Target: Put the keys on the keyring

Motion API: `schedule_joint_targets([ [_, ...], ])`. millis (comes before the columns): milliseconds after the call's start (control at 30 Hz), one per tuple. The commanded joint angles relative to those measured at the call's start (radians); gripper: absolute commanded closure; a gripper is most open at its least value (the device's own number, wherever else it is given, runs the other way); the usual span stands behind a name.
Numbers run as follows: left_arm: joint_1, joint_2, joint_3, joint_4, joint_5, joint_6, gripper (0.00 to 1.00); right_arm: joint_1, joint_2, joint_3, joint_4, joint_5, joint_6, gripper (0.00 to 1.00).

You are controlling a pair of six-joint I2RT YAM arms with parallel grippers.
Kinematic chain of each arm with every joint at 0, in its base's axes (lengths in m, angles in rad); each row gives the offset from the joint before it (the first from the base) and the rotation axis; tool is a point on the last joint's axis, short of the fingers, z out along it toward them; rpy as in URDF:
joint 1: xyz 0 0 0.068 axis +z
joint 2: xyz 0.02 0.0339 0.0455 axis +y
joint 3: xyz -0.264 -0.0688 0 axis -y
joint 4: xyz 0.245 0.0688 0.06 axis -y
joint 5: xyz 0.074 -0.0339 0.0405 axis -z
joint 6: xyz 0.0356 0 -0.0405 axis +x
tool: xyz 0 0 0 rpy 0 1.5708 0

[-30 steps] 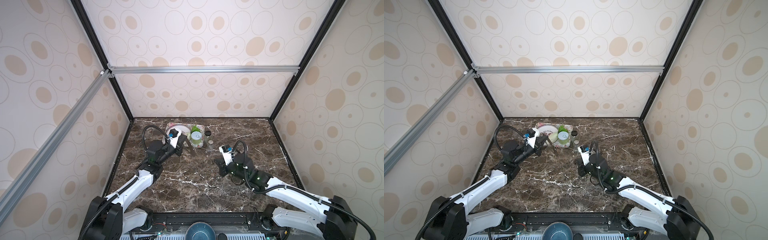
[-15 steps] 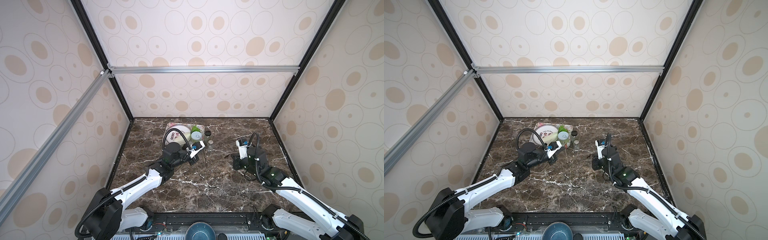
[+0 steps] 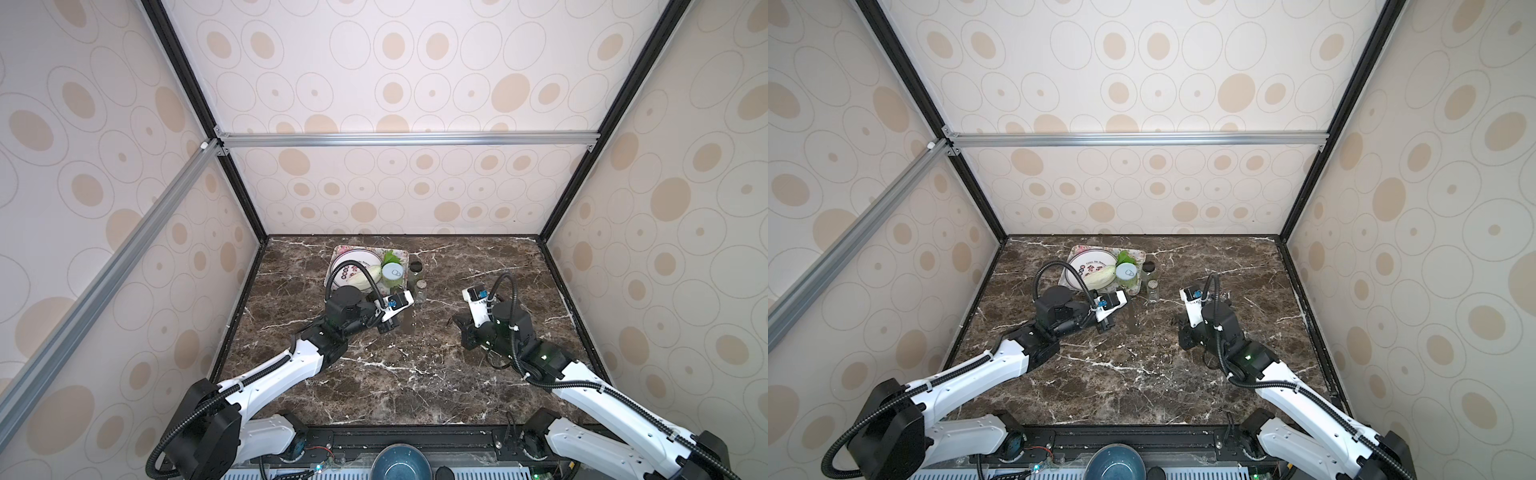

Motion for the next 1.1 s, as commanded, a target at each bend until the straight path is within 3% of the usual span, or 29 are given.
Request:
schedule_joint_targets([
  [0,-0.011,-0.023,0.005,0.007,0.050,0.053,1.00,0.005,-0.022,-0.025,0.096,-0.063,0.023,1.00],
  [200,-0.020,-0.024,0.003,0.004,0.072,0.072,1.00,0.010,-0.033,-0.030,0.082,-0.040,0.012,1.00],
  [333,-0.028,-0.019,0.005,-0.002,0.082,0.085,1.00,0.102,-0.004,0.000,0.043,0.077,-0.049,1.00],
  [433,-0.034,-0.018,0.006,-0.009,0.084,0.094,1.00,0.149,-0.005,0.001,0.053,0.104,-0.076,1.00],
  [1067,-0.061,-0.030,0.000,-0.050,0.157,0.163,1.00,0.184,-0.044,-0.035,0.121,-0.045,-0.142,1.00],
])
